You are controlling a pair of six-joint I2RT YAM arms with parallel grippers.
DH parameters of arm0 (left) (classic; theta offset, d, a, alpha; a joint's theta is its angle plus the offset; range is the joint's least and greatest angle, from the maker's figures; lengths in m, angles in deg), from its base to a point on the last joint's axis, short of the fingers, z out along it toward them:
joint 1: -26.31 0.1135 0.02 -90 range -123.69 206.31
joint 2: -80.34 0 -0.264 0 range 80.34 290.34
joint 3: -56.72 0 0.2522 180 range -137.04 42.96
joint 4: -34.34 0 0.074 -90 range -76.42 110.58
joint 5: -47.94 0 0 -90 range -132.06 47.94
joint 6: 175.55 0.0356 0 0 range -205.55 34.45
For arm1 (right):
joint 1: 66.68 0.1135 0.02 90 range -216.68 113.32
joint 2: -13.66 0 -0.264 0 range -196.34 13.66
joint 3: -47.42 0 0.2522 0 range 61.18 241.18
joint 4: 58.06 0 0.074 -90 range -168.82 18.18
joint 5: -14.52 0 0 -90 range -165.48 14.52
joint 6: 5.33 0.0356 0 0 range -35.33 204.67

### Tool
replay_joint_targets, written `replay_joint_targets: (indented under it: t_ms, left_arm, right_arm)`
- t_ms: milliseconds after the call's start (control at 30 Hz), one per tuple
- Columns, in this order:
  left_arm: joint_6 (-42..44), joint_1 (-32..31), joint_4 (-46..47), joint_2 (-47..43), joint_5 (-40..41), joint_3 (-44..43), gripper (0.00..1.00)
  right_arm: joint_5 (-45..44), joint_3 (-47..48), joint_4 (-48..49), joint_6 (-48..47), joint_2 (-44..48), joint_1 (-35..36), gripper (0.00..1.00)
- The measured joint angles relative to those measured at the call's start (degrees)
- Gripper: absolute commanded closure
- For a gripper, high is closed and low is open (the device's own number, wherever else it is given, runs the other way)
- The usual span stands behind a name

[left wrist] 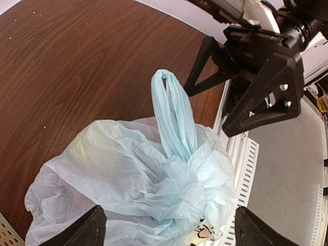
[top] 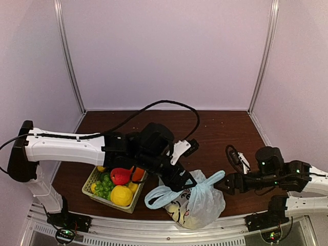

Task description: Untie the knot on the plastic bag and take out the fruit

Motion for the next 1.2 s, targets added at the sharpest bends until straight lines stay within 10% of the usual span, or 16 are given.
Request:
replay_joint_targets:
  t_ms: [267, 500, 1200]
  left_arm:
    - [-0.4, -0.7, -1.4, 1.3, 3.0, -0.1, 0.34]
    - [-2.8, -1.4, -1.5, 3.6, 4.6, -0.4, 0.9]
    - [-10.1, -3.8, -1.4, 3.0, 12.8, -10.3, 1.0]
  right_arm:
    - [2.5, -4.3, 3.0, 1.5, -5.2, 3.4, 0.25]
    - [2.5, -6.6, 8.2, 2.8, -8.5, 5.1, 0.98]
    - [-25.6, 21.7, 1.2, -11.0, -22.2, -0.7, 1.0]
